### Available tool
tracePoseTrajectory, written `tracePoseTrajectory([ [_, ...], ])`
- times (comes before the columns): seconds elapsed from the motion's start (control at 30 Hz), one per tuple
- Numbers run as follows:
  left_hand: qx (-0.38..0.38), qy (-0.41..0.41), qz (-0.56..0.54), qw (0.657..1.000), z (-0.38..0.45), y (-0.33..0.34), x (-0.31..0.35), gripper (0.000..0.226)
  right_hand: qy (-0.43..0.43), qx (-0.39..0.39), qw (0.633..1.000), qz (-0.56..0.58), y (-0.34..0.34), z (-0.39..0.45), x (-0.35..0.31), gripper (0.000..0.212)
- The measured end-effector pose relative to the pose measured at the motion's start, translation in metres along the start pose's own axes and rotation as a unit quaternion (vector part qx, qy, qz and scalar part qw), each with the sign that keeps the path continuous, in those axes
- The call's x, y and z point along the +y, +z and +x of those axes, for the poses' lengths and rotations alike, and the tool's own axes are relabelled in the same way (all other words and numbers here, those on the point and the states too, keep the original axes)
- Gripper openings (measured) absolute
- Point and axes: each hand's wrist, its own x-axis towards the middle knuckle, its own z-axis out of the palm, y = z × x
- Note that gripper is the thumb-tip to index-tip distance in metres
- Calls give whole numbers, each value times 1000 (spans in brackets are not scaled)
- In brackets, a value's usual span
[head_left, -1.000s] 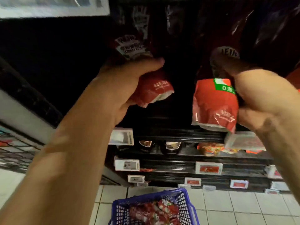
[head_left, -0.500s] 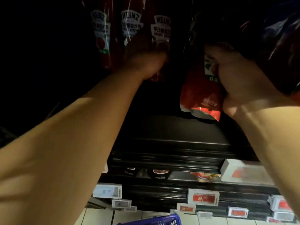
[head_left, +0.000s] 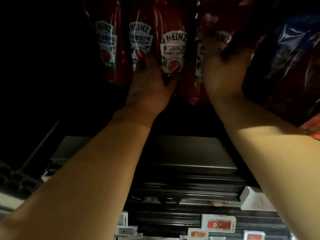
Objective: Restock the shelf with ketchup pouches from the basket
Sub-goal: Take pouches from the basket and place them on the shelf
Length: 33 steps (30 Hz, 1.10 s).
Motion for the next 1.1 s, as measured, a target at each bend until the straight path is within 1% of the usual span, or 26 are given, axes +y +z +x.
tracePoseTrajectory([
  [0.03,11,-4,7,1000,1,0,-1,81,-22,-8,1000,-12,1,-3,9,24],
  [0.07,20,-7,18,1000,2,-1,-3,81,-19,-23,999,-22,2,-5,15,28],
  [0.17,44,-9,17,999,2,-3,-4,75,24,-77,995,-63,2,-4,27,62],
  [0.23,65,-19,3,998,0,-3,-2,72,35,-101,985,-136,-1,-4,30,79],
  [0.3,82,-18,3,996,-1,-3,0,66,31,-129,960,-247,-4,-6,33,94],
  [0.37,100,-13,8,995,-2,-5,2,61,44,-152,924,-349,-7,-8,35,103],
  [0.43,109,-10,17,994,-2,-5,3,61,64,-185,883,-426,-6,-9,37,104],
  [0.5,111,-1,35,993,-2,-4,4,62,79,-226,846,-477,-2,-6,39,97],
  [0.53,111,-1,38,993,-2,-4,4,61,80,-232,838,-487,0,-3,39,95],
  [0.57,111,-3,37,993,-2,-3,4,61,81,-222,844,-481,1,-2,39,95],
  [0.6,113,-7,33,993,-1,-3,4,60,79,-202,858,-465,1,-1,37,96],
  [0.73,128,-9,22,991,-1,-1,4,54,22,-112,917,-381,-8,-11,29,94],
  [0.77,127,-5,21,992,-1,0,4,52,18,-99,925,-365,-8,-11,28,95],
  [0.93,110,6,40,993,3,1,5,42,56,-124,919,-369,-4,0,35,93],
  [1.0,96,2,39,995,3,-1,6,41,62,-121,922,-362,-4,1,35,90],
  [1.07,111,-10,34,993,0,-5,6,48,47,-106,931,-347,-5,-4,31,88],
  [1.1,141,-31,43,989,-1,-9,4,57,38,-93,934,-342,-6,-8,28,89],
])
